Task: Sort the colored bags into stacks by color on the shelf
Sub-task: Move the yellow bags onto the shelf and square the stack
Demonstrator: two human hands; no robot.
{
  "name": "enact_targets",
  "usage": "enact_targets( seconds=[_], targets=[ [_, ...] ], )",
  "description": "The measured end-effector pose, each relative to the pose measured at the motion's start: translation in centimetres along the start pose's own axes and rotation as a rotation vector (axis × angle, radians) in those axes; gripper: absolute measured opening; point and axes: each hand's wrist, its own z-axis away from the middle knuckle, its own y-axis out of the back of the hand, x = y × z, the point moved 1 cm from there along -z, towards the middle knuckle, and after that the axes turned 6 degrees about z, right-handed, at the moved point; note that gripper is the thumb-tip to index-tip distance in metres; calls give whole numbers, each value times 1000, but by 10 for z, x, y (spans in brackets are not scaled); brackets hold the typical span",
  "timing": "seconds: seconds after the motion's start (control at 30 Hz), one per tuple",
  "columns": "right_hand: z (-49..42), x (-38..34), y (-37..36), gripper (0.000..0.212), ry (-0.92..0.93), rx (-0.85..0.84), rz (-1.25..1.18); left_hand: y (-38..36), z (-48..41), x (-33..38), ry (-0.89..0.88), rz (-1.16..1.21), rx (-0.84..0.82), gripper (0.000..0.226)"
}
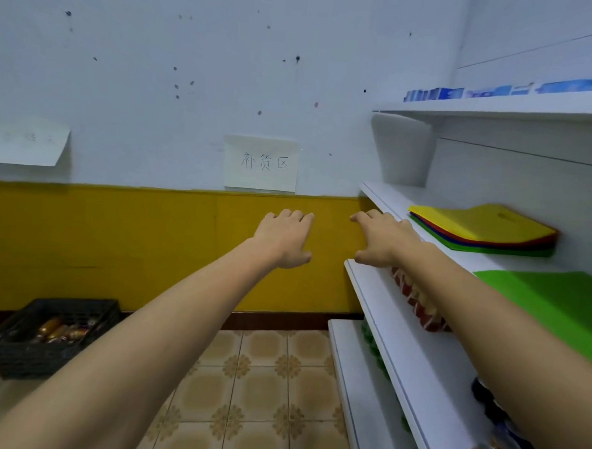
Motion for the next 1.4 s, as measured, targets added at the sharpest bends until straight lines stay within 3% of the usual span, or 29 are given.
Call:
enact_targets(
  seconds=[0.2, 0.37, 0.6, 0.87, 1.03, 1.17, 1.4],
  targets=[
    [-48, 32, -34, 78, -28, -62, -8, -29, -64, -10, 19, 17, -49, 80],
    [-73, 83, -51, 74, -153, -76, 8, -53, -131, 3, -28, 42, -61, 80],
    [-111, 164, -75, 70, -406, -124, 39, -87, -255, 32, -199, 87, -31, 76],
    [-146, 247, -103, 71, -829, -123, -32, -123, -403, 81, -556, 173, 14, 75],
    [-139, 281, -128, 65, -1074, -136, -91, -143, -462, 117, -694, 231, -10, 60],
    [-129, 309, -147, 49, -1188, -79, -103, -160, -500, 152, -766, 276, -24, 43],
    [-124, 355, -170, 38, -1359, -129, -113, -181, -550, 202, -786, 340, -52, 42]
  ],
)
